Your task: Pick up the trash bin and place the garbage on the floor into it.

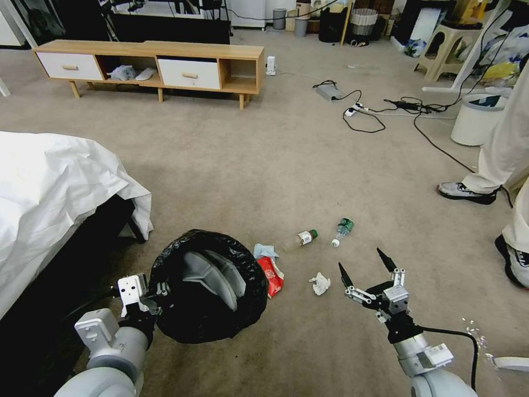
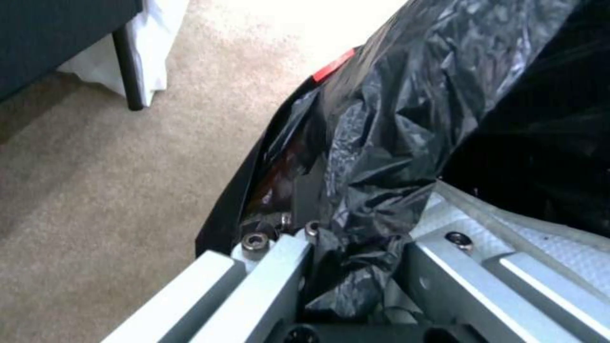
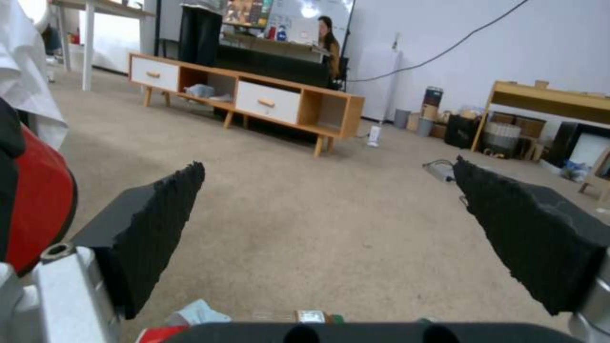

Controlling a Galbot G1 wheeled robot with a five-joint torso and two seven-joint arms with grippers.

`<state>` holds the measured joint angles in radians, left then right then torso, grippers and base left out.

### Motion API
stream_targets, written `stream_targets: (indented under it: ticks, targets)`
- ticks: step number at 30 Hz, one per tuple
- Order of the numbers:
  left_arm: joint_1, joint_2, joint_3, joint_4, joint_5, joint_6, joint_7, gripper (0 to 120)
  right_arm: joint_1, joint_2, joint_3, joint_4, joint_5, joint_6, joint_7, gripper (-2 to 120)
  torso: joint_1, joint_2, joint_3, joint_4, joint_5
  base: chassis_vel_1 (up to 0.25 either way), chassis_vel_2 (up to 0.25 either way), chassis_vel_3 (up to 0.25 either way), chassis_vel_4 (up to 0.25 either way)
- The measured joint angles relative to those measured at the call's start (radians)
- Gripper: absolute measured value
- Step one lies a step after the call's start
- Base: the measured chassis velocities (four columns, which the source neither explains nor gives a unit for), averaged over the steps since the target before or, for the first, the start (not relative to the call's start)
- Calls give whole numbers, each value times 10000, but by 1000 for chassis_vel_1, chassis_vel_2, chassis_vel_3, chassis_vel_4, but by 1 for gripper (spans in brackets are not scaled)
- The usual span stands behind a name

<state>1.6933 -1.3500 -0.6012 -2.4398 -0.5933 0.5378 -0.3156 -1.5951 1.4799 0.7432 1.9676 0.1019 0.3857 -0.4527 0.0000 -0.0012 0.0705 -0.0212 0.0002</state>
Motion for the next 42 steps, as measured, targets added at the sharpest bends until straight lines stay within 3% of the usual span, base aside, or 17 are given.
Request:
stream_targets:
  ticks: [16, 42]
  targets:
    - [35, 13, -31, -60, 19, 117, -18, 0, 185, -211, -342, -178, -39, -139, 17, 100, 0, 8, 0, 2, -1, 19, 21, 17, 17]
    - [140, -125, -335, -12, 333, 41, -80, 0, 1425, -1308, -1608, -1094, 610, -680, 694, 100, 0, 14, 0, 2, -3, 14, 15, 19, 14]
